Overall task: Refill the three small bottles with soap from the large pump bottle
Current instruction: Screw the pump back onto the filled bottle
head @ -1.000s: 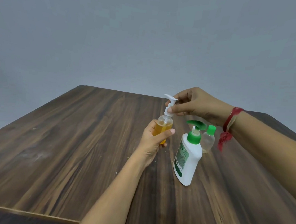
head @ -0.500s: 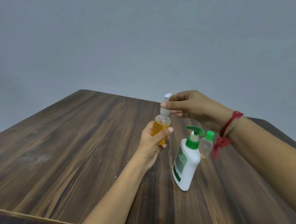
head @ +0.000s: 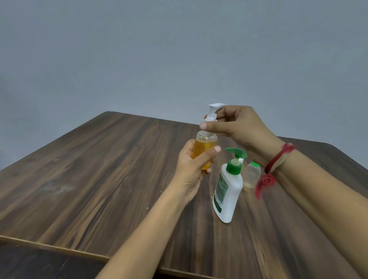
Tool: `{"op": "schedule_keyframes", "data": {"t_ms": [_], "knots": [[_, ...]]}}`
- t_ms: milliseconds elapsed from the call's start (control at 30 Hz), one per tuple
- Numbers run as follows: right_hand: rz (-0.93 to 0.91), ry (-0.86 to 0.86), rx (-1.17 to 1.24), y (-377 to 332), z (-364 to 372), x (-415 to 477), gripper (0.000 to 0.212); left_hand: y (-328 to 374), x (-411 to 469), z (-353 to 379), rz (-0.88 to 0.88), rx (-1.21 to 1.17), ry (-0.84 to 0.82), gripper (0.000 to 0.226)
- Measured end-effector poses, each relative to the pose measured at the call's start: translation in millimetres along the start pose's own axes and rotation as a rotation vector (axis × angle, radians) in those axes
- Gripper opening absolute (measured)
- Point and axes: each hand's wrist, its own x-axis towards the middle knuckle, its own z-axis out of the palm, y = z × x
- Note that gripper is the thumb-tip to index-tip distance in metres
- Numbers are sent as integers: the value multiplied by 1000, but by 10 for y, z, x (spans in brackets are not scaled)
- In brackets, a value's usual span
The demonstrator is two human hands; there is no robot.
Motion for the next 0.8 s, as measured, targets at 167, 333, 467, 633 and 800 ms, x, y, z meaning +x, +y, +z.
{"op": "schedule_keyframes", "data": {"t_ms": [167,333,467,633,800], "knots": [[-4,119,-93,16,115,-75,38,33,-69,51,0,-35,13,38],[106,-66,144,20,-24,-228,86,91,-116,38,-9,-49,17,28],[48,-170,341,-20,-131,-284,74,63,-164,27,-45,10,3,35],[-4,-104,244,30,-129,-249,75,23,-190,48,-63,26,-2,36],[-21,-12,65,113,-10,-222,106,1,-171,61,-55,15,-14,42]]}}
